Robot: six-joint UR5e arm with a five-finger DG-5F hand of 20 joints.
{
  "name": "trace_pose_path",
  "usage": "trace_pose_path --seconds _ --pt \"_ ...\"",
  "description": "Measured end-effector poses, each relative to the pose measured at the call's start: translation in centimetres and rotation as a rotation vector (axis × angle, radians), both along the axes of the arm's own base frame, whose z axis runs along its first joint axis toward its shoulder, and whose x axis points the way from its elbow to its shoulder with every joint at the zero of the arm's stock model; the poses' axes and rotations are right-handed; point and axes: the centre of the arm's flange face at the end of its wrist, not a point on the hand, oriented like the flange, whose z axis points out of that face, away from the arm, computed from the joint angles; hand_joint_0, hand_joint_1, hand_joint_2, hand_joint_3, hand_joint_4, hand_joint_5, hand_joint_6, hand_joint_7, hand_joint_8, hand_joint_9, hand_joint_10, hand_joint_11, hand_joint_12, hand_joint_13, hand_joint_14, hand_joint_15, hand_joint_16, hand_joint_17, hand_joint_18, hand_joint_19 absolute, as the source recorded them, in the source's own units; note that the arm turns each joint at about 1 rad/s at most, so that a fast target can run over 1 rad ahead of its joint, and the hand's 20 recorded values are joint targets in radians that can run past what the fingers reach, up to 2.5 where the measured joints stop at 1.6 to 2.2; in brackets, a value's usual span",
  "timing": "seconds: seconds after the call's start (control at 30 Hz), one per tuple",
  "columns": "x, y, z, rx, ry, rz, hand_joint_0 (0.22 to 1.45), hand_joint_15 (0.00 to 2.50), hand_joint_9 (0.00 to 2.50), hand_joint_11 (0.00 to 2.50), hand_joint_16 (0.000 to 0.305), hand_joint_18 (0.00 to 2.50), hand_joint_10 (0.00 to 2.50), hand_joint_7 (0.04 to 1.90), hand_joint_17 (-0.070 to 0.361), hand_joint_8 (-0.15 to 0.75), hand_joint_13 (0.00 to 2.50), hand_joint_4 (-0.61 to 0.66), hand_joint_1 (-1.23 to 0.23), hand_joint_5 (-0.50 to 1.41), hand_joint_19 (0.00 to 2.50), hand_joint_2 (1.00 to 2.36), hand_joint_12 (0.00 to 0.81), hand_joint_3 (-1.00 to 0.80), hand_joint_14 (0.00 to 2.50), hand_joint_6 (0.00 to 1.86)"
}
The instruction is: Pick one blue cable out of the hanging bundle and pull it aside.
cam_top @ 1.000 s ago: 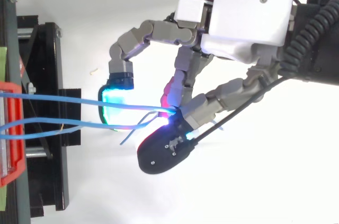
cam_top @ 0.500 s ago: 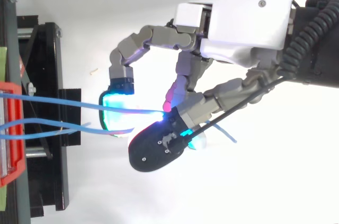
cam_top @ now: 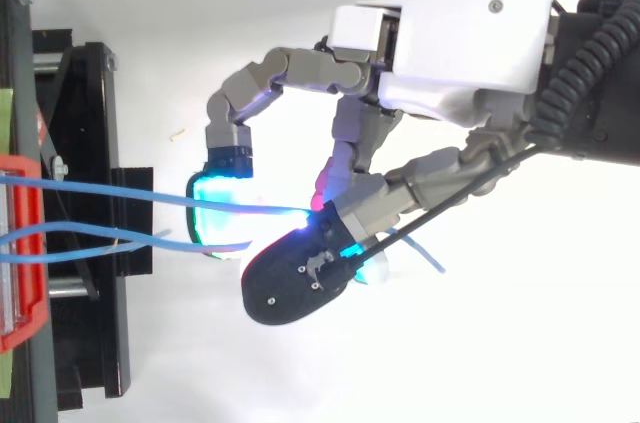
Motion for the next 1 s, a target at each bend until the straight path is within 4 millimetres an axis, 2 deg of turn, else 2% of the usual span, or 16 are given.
trace_pose_path --seconds 0.17,0.37,0.43,0.5,0.63,0.7,1.0 --pt "0.0 0.0 -0.02 0.0 0.0 0.0 0.3 0.55 1.47 0.77 0.07 1.02 0.02 1.04 0.157 0.29 1.15 -0.03 -0.7 -0.04 0.41 1.0 0.371 -0.5 0.02 0.84" --pt "0.0 0.01 -0.01 0.001 0.0 0.001 0.29 0.55 1.45 0.76 0.072 1.01 0.03 0.97 0.161 0.296 1.13 -0.01 -0.64 -0.04 0.41 1.0 0.374 -0.5 0.02 0.83" --pt "0.0 0.01 -0.01 0.001 0.0 0.001 0.31 0.55 1.44 0.74 0.07 0.99 0.03 0.97 0.156 0.289 1.12 0.0 -0.61 -0.04 0.43 1.0 0.365 -0.5 0.02 0.83" --pt "-0.01 0.01 -0.01 0.001 0.001 0.001 0.4 0.57 1.46 0.77 0.061 0.92 0.03 0.99 0.138 0.269 1.1 -0.01 -0.52 -0.04 0.48 1.0 0.335 -0.5 0.02 0.83" --pt "-0.01 0.01 0.0 0.002 0.001 0.001 0.5 0.6 1.46 0.8 0.052 0.86 0.03 1.03 0.117 0.246 1.08 -0.03 -0.53 -0.04 0.53 1.0 0.303 -0.5 0.02 0.83" --pt "-0.01 0.01 0.01 0.002 0.0 0.001 0.54 0.61 1.45 0.81 0.049 0.85 0.03 1.05 0.11 0.238 1.08 -0.04 -0.57 -0.05 0.55 1.01 0.293 -0.44 0.02 0.83" --pt "-0.02 -0.05 0.02 0.0 0.0 0.0 0.56 0.6 1.47 0.83 0.05 0.86 0.03 1.14 0.112 0.25 1.09 -0.02 -0.7 -0.05 0.53 1.01 0.298 -0.28 0.02 0.85"
